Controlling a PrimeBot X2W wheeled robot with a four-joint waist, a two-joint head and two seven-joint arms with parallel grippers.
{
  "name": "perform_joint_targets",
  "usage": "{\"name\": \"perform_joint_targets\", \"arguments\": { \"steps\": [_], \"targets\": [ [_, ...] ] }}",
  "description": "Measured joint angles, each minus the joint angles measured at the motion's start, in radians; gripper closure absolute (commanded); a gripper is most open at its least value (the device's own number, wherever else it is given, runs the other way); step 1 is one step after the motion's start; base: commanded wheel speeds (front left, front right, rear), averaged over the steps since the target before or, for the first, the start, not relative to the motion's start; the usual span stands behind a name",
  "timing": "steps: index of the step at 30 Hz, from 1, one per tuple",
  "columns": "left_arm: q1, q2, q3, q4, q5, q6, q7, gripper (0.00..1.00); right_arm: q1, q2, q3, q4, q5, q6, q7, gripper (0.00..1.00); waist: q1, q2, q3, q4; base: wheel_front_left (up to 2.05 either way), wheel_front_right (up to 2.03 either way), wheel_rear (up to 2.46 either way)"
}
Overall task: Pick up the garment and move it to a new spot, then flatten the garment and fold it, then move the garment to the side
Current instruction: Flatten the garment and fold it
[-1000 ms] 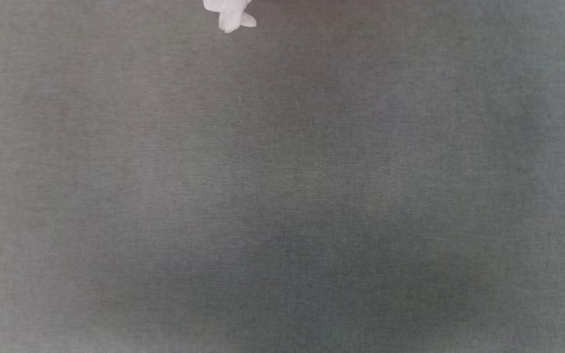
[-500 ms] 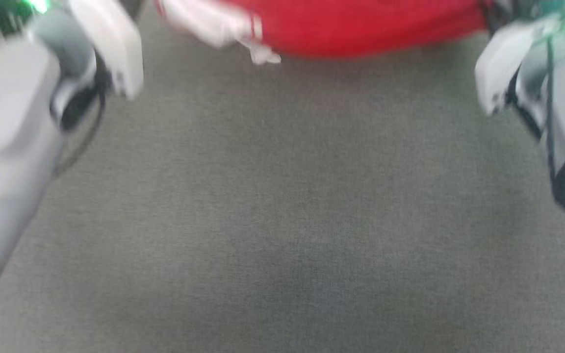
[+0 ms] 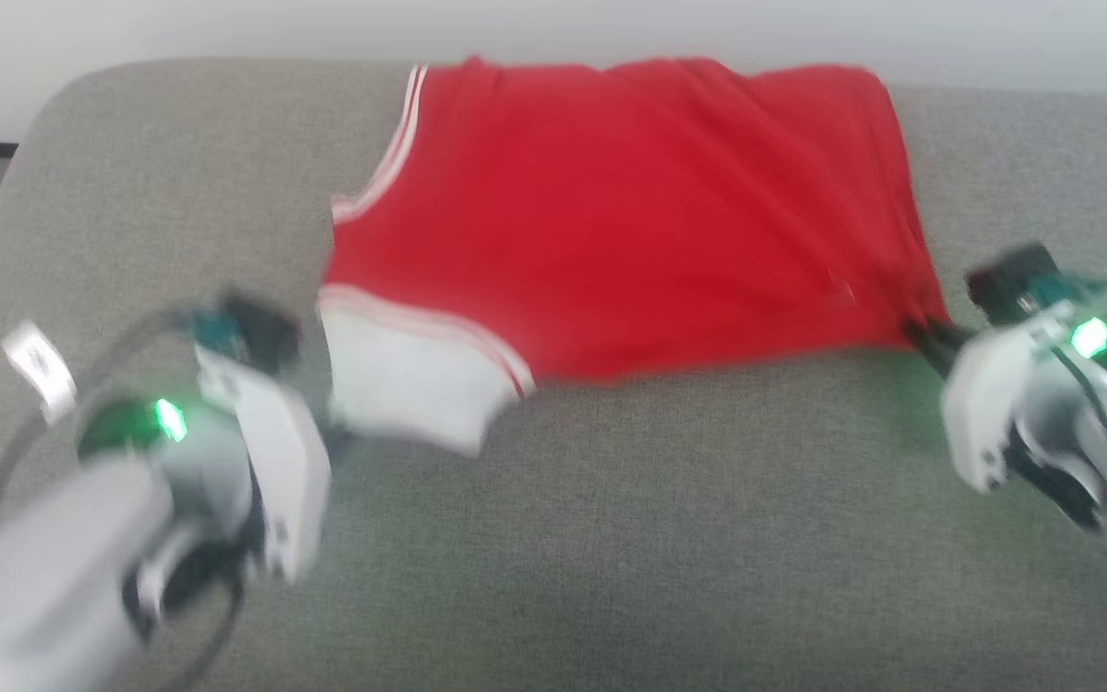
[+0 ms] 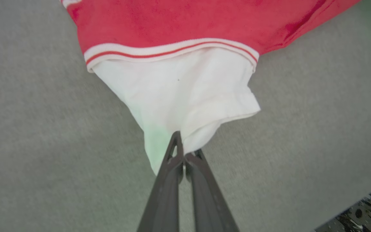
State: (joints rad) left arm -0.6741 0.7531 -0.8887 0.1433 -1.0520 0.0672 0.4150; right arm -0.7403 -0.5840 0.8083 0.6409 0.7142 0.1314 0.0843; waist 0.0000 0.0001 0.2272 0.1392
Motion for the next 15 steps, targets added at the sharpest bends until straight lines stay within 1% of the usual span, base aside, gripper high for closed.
{"name": "perform_joint_targets", "arguments": {
  "steps": [2,6,11,15],
  "targets": [
    [0.074,0.030,-0.005,-0.085,-0.022,0.051,0.011,1.00,0.052,-0.049,0.006,-0.062,0.049,0.000,0.019,1.00,0.0000,0.0000,-0.009,-0.001,0.00,0.00,0.00],
    [0.193,0.091,-0.011,-0.221,-0.064,0.144,0.025,1.00,0.146,-0.121,0.012,-0.168,0.119,0.000,0.050,1.00,0.0000,0.0000,-0.022,0.000,0.00,0.00,0.00],
    [0.305,0.155,-0.016,-0.345,-0.103,0.237,0.034,1.00,0.253,-0.197,0.013,-0.288,0.166,0.000,0.077,1.00,0.0000,0.0000,-0.029,0.001,0.00,0.00,0.00],
    [0.373,0.190,-0.025,-0.415,-0.138,0.296,0.053,1.00,0.338,-0.252,0.015,-0.384,0.190,0.000,0.095,1.00,0.0000,0.0000,-0.031,-0.001,0.00,0.00,0.00]
  ]
}}
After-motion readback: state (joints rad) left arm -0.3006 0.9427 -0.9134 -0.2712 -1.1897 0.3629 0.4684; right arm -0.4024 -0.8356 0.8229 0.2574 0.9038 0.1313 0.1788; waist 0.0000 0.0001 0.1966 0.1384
